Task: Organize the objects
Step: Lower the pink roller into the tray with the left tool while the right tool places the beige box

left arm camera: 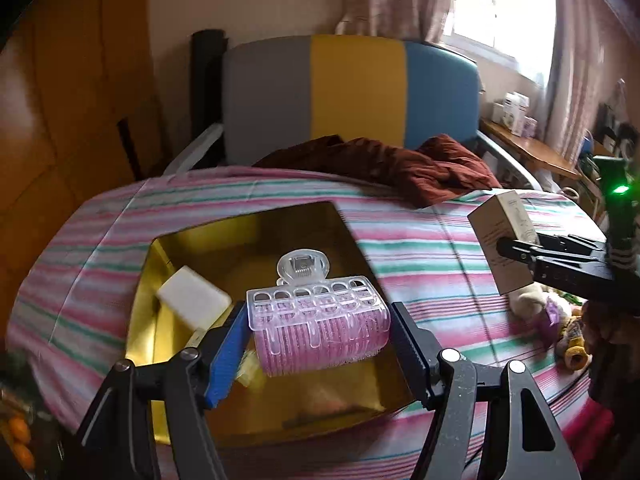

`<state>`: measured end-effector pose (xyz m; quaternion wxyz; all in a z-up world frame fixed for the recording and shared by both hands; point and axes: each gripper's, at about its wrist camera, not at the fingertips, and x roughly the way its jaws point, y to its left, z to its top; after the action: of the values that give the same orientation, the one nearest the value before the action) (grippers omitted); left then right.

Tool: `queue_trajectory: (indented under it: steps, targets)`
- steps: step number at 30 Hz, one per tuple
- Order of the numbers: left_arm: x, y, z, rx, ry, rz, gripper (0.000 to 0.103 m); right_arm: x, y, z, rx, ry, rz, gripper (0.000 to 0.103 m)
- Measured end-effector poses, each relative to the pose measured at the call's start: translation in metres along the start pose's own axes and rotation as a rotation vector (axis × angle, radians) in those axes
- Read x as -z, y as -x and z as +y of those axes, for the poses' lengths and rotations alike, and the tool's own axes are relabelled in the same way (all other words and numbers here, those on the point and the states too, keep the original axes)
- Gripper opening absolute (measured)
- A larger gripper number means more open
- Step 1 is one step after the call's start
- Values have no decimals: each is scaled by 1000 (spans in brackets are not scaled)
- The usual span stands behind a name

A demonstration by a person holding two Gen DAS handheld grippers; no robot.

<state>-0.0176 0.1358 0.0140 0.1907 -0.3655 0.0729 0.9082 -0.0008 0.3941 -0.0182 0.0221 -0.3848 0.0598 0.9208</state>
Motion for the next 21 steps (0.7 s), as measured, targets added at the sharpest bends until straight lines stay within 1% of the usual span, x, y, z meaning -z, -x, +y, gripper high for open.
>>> queue_trajectory:
  steps: [5,12,15,18,19,21]
  targets:
    - [22,7,32,-31,46,14,69,-2,11,48,-87,31,-13,52]
    - [43,11,83,-72,132,31,69,-6,4,116,-173,85,11,52]
    - [49,10,101,-100,151,38,69,-10,-4,139,-190,108,25,52]
    - [50,4,114,-115,160,44,66,-14,-16,160,-201,122,42,52]
    - [50,2,117,-122,159,45,67,-17,-20,165,-203,123,48,52]
    - [50,-7,124,-140,164,59,73,-24,-30,175,-205,114,59,53]
